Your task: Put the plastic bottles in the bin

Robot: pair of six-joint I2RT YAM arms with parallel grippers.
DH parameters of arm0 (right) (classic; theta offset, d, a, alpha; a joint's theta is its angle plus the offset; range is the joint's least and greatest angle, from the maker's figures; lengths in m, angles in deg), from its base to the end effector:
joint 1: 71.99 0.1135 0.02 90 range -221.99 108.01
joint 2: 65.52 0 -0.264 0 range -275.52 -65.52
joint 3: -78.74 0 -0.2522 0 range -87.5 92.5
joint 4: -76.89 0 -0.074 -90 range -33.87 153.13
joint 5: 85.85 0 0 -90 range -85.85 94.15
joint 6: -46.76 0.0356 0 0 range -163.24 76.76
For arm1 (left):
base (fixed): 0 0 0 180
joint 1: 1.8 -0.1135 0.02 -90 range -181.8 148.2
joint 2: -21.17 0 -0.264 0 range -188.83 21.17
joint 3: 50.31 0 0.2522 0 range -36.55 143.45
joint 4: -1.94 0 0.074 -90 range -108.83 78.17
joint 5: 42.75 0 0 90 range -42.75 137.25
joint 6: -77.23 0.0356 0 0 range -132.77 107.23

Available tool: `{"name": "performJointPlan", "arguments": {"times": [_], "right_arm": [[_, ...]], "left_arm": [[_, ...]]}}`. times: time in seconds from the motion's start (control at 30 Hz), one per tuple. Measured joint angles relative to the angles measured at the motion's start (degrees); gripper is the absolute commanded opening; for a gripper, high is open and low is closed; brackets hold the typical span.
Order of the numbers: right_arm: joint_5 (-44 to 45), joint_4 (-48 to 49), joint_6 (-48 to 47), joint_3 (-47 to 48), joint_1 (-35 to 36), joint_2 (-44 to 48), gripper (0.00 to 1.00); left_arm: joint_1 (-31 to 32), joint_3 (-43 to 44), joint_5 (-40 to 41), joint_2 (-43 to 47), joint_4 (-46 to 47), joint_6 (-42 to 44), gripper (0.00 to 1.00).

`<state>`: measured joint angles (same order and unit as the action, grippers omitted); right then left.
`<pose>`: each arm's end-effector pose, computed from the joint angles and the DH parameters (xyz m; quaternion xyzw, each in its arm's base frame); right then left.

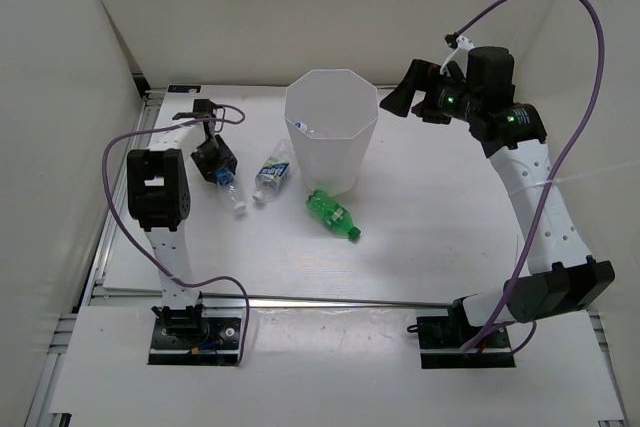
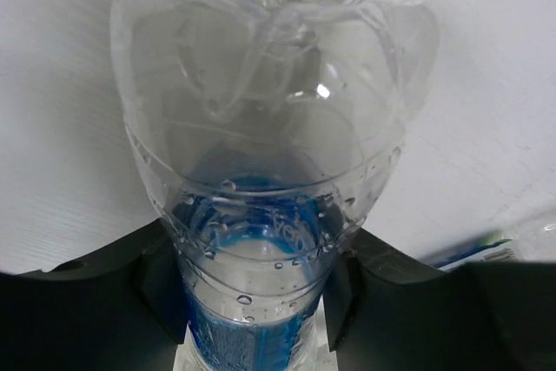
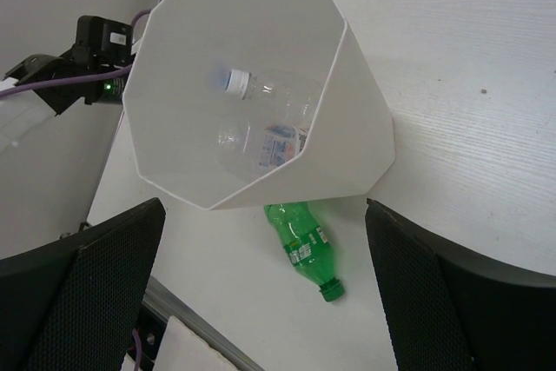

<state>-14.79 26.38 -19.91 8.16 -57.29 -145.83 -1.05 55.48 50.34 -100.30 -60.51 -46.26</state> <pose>0.2835 0.0863 0.4571 -0.0311 0.8195 0.3096 0.4812 0.4232 -0.0036 0.1633 -0.2829 0.9532 -0.0048 0.1067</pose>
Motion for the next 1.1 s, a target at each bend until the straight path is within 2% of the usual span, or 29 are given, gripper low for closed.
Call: {"name": "performJointPlan", "arguments": {"times": [0.17, 0.4, 0.57, 0.7, 0.83, 0.9, 1.0, 1.1], "right_arm": [[-0.2, 0.0, 0.1, 0.0, 0.0, 0.0, 1.0], [-2.3, 0.5, 0.7, 0.0, 0.0, -0.4, 1.0], [-3.9, 0.9, 1.5, -1.4, 0.0, -0.4, 1.0], [-4.4, -0.4, 1.8, -2.1, 0.0, -0.2, 1.0], [-4.9, -1.4, 1.7, -2.7, 0.0, 1.2, 1.0], [-5.0, -1.8, 1.7, -3.6, 0.0, 3.1, 1.0], [-5.2, -2.2, 1.5, -5.0, -0.2, 6.5, 1.0], [-5.4, -2.2, 1.1, -5.4, -0.9, 9.0, 1.0]], "left_arm": [[-0.3, 6.1, 0.3, 0.0, -2.8, -2.1, 0.32], [-1.7, 31.2, 1.7, 2.3, -4.2, -4.9, 0.32], [-4.2, 33.1, -7.1, 12.3, 4.2, -10.9, 0.31], [-4.8, 42.1, -15.3, 12.8, 8.5, -15.6, 0.31], [-1.7, 48.6, -23.5, 10.9, 13.4, -18.9, 0.32], [1.0, 49.6, -26.8, 9.9, 15.6, -19.5, 0.37], [5.8, 49.3, -29.4, 8.6, 17.4, -18.2, 0.41], [11.5, 45.2, -28.8, 8.5, 17.9, -13.6, 0.44]]}}
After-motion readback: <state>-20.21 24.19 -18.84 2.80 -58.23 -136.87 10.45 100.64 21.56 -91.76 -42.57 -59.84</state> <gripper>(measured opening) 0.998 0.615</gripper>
